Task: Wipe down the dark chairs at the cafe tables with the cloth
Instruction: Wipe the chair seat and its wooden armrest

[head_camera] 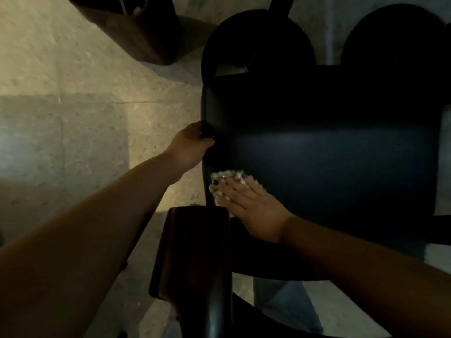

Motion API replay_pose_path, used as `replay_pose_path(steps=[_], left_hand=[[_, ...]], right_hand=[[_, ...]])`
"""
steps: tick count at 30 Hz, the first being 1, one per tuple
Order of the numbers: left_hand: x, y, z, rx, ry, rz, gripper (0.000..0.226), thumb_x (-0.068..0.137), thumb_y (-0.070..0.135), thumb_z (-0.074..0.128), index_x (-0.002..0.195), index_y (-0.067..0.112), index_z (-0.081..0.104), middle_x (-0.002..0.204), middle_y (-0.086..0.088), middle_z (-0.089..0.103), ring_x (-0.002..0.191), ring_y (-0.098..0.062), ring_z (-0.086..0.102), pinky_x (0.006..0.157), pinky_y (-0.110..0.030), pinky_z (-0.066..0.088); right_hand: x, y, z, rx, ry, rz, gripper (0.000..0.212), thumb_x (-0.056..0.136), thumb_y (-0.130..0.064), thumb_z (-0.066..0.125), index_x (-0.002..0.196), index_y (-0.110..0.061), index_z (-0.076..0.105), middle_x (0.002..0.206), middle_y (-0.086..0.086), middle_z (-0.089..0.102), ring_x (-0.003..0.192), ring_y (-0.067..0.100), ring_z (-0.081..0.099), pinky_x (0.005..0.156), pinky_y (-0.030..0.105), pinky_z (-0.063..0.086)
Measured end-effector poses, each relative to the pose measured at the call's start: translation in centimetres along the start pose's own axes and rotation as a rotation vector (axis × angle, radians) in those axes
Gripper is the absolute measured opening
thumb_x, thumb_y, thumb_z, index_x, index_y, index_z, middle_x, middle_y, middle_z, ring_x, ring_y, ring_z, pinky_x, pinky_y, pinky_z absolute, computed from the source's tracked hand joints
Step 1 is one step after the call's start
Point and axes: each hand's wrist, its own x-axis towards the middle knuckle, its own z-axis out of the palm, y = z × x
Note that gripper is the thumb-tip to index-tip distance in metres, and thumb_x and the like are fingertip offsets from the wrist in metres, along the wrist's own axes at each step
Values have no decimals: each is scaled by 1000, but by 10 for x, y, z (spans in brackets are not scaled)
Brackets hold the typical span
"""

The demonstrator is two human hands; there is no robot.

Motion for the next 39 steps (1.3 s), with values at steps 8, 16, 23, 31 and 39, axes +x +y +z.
replay_pose_path(steps=[8,16,23,31,39], left_hand=[[-5,-3,16,277,-59,4,97,90,18,65,155,19,-6,154,-2,33,135,-20,39,88,-13,35],[-9,-7,17,617,-108,111,102,92,19,62,150,9,-21,163,-9,-7,147,-28,20,111,-29,30],[-16,-4,19,965,-91,336,87,97,21,54,152,1,-10,160,-17,-19,148,-30,-14,121,-39,3],[-6,11,16,1363,-298,708,80,92,11,52,154,4,2,162,-14,-11,149,-29,-13,121,-49,9],[14,62,39,1462,-402,737,119,76,48,75,154,10,-7,161,-7,-19,143,-14,-25,117,-41,-2]], right_hand=[[39,106,-45,-19,165,265,57,90,-12,43,146,-9,35,153,15,30,144,32,21,117,50,18],[2,12,12,0,206,221,66,81,-9,62,142,-5,40,150,19,35,140,39,27,111,54,7],[-63,-22,47,-198,8,-163,50,91,-24,42,140,-14,46,149,10,40,139,30,34,114,55,18],[-75,10,24,-219,-94,-558,41,90,-26,50,130,-23,59,142,0,50,133,19,44,111,40,29],[-37,120,-40,-47,311,683,56,86,-10,51,141,-2,41,148,22,36,141,44,22,114,56,11]])
